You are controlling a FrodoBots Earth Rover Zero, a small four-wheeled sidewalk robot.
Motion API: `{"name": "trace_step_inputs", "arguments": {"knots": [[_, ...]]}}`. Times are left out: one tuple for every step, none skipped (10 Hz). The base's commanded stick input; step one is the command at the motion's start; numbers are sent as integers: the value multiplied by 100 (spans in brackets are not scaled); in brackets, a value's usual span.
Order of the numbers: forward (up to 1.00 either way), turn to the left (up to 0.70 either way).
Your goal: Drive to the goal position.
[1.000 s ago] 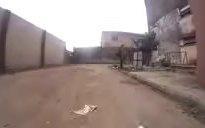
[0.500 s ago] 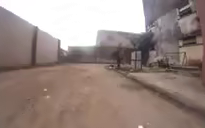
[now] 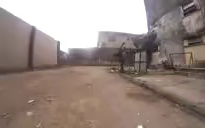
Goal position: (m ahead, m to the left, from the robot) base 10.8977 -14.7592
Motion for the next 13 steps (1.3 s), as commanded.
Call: {"name": "trace_step_inputs", "arguments": {"knots": [[100,0],[100,0],[100,0],[100,0],[100,0],[100,0],[100,-14],[100,-27],[100,-27],[100,0],[100,0],[100,0],[100,0]]}}
